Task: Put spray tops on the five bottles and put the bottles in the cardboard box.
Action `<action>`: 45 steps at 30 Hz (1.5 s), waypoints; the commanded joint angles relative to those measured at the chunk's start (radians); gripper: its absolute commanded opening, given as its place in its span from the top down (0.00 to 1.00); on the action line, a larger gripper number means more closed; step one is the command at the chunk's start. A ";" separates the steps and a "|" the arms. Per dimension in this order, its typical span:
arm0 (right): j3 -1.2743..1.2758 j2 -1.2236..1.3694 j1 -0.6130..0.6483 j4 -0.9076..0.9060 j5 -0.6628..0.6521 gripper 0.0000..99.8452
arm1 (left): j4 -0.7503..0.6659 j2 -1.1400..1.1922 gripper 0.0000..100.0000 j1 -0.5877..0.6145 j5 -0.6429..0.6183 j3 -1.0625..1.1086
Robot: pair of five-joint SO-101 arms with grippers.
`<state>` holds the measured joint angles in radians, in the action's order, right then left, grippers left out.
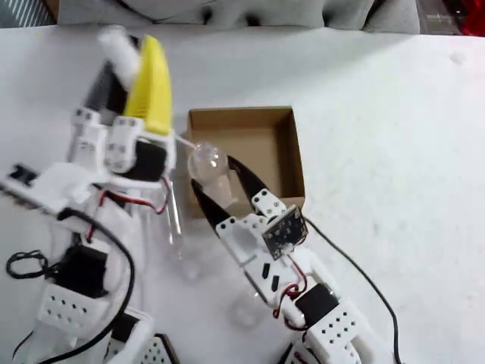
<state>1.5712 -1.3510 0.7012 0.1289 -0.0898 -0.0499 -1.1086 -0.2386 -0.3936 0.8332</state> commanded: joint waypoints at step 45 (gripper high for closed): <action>-0.006 -0.019 -0.048 -0.018 0.006 0.98 | 0.052 -0.025 0.79 -0.113 0.025 0.192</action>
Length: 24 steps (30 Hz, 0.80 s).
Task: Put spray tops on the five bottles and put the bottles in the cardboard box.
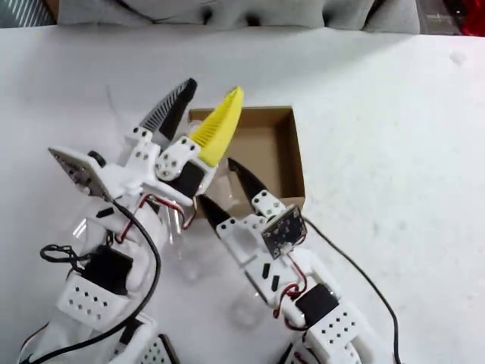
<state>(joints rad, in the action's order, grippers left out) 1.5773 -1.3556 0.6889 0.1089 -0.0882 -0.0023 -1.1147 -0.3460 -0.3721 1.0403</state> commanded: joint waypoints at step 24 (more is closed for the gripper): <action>-0.100 0.010 -0.174 -0.093 0.124 0.98 | 0.371 -0.334 0.98 0.019 0.009 -0.041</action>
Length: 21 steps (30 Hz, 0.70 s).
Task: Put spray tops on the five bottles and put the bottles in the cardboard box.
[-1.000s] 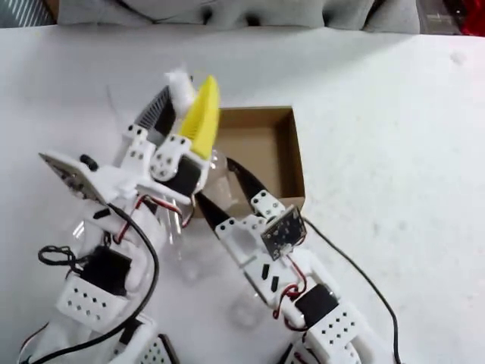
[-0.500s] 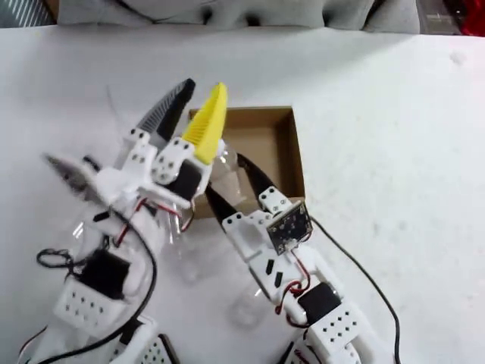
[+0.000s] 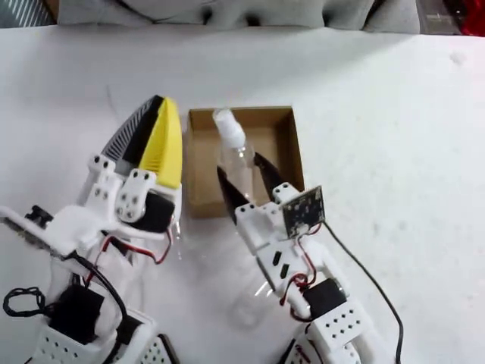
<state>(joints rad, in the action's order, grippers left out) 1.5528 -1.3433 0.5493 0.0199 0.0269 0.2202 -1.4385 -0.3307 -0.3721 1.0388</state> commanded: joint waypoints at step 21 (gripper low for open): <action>-0.430 0.387 -0.214 -0.025 0.249 0.98 | 0.097 -0.012 0.98 -0.289 0.012 0.400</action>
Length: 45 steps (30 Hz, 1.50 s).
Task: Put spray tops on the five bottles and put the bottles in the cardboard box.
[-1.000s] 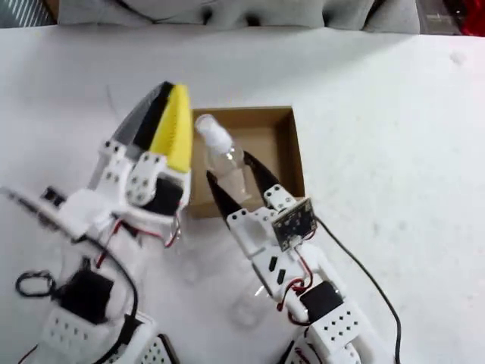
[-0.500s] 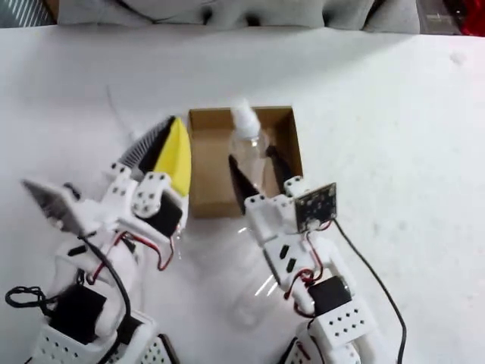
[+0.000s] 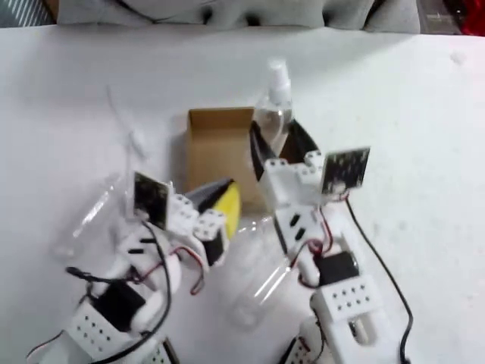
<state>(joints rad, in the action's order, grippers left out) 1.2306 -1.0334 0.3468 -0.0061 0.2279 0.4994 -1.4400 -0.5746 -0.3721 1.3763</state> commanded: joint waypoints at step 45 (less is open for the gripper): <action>-0.233 -0.410 0.156 -0.737 -0.181 0.98 | -0.408 -0.005 0.98 -0.047 0.009 0.255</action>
<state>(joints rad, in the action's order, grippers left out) 1.0464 -1.4339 0.5386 -0.7610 0.0760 0.0606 -1.4385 -0.6559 -0.3721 1.6556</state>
